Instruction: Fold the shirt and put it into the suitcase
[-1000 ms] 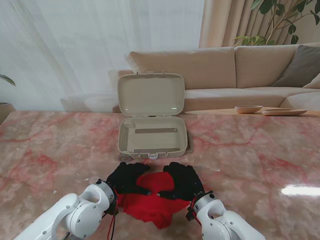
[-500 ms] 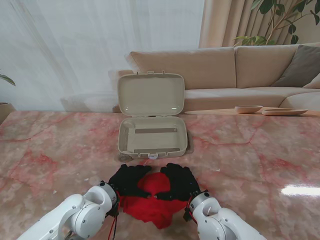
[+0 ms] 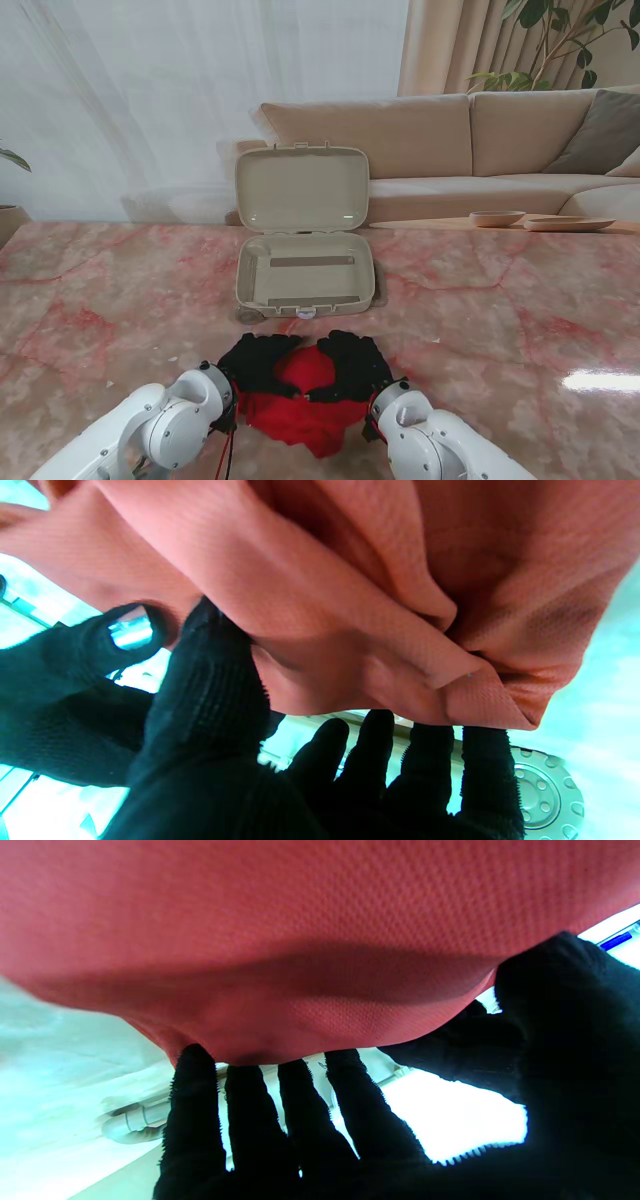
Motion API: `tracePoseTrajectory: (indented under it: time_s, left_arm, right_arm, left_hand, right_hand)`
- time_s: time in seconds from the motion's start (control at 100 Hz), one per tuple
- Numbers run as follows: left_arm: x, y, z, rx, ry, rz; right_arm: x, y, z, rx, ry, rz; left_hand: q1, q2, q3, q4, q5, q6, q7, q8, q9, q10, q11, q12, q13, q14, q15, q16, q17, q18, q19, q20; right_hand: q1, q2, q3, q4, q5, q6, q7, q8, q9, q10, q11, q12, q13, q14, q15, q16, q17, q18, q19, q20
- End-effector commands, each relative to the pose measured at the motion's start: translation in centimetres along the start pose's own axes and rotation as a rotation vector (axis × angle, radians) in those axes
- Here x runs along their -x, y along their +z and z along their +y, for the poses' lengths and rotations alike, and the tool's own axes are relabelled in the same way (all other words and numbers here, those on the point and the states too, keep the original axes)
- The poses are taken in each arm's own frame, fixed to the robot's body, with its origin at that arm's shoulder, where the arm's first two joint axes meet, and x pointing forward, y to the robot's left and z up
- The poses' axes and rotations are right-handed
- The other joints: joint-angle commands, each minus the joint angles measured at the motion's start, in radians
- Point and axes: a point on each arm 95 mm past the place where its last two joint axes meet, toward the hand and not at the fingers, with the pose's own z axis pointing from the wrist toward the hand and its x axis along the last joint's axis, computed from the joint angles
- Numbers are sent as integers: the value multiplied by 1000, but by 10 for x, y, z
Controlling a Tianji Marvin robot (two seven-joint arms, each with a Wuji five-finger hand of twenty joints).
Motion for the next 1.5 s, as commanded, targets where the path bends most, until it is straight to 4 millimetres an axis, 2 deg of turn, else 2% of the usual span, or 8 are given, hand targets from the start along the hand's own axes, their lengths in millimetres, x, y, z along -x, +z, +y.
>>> tracePoseTrajectory:
  time_s: [0.0, 0.29, 0.35, 0.41, 0.46, 0.52, 0.88, 1.49]
  left_arm:
    - [5, 0, 10, 24, -2, -10]
    - [6, 4, 13, 30, 19, 3]
    - [6, 5, 13, 33, 23, 5]
    - [7, 5, 14, 36, 26, 8]
    - [6, 6, 14, 43, 24, 11]
    - [6, 6, 14, 47, 21, 13]
    - [6, 7, 14, 54, 32, 14]
    - [7, 13, 12, 12, -13, 21]
  right_arm:
    - [4, 0, -9, -38, 4, -19]
    - [5, 8, -14, -57, -21, -26]
    - [5, 9, -14, -57, -30, -25]
    - [5, 10, -14, -61, -37, -27]
    - [5, 11, -14, -65, -46, -28]
    - [5, 12, -15, -69, -57, -30]
    - [5, 16, -16, -51, -89, -57]
    - [6, 20, -18, 9, -74, -62]
  left_hand:
    - [7, -8, 12, 24, -7, -21, 5, -13, 31, -10, 33, 14, 52, 2, 33, 18, 10, -3, 42, 27]
    - [26, -59, 63, 22, 81, -44, 81, 31, 102, -37, 117, 89, 154, -31, 135, 126, 72, 4, 142, 119]
    - [-117, -140, 387, -15, 91, -47, 93, 43, 115, -42, 143, 114, 180, -40, 163, 164, 90, 6, 166, 161]
    - [-130, -150, 420, -19, 93, -51, 106, 51, 118, -56, 181, 157, 196, -45, 191, 200, 100, 6, 193, 185]
    - [-133, -154, 438, -21, 96, -57, 119, 60, 124, -68, 213, 198, 209, -48, 214, 233, 108, 10, 216, 210]
    - [-133, -161, 456, -22, 99, -62, 137, 72, 134, -79, 240, 235, 229, -54, 247, 274, 122, 13, 243, 239]
    - [-145, -181, 511, -28, 74, -95, 327, 163, 190, -126, 348, 356, 340, -92, 405, 476, 223, -12, 427, 395]
    - [17, -326, 541, -107, 92, -237, 842, 469, 490, -258, 534, 650, 704, -183, 756, 590, 609, -98, 809, 407]
  right_hand:
    - [-3, -28, -29, -28, -2, -13, -7, -3, -9, 10, -3, -1, 3, -3, 27, 11, -2, 11, -18, 36]
    - [64, -73, -62, -20, 60, -35, 38, 25, 16, 27, 146, 162, 115, -33, 366, 260, 55, 6, 231, 250]
    - [76, -81, -60, -19, 88, -45, 67, 50, 54, 29, 190, 200, 145, -39, 469, 311, 89, 9, 293, 272]
    - [95, -94, -57, -20, 111, -54, 102, 104, 92, 25, 236, 246, 172, -43, 563, 359, 602, -324, 467, 289]
    - [106, -101, -54, -20, 129, -66, 131, 142, 118, 20, 270, 276, 201, -51, 624, 395, 533, -162, 304, 251]
    - [116, -110, -42, -20, 147, -79, 172, 190, 154, 14, 318, 317, 247, -59, 705, 446, 256, 20, 294, 525]
    - [141, -280, 294, -66, 234, -195, 489, 383, 369, -44, 543, 469, 641, -215, 1119, 576, 589, -140, 947, 376]
    - [321, -281, 311, -140, 267, -346, 1004, 201, 641, -145, 695, 578, 972, -365, 1308, 524, 950, -260, 1191, 222]
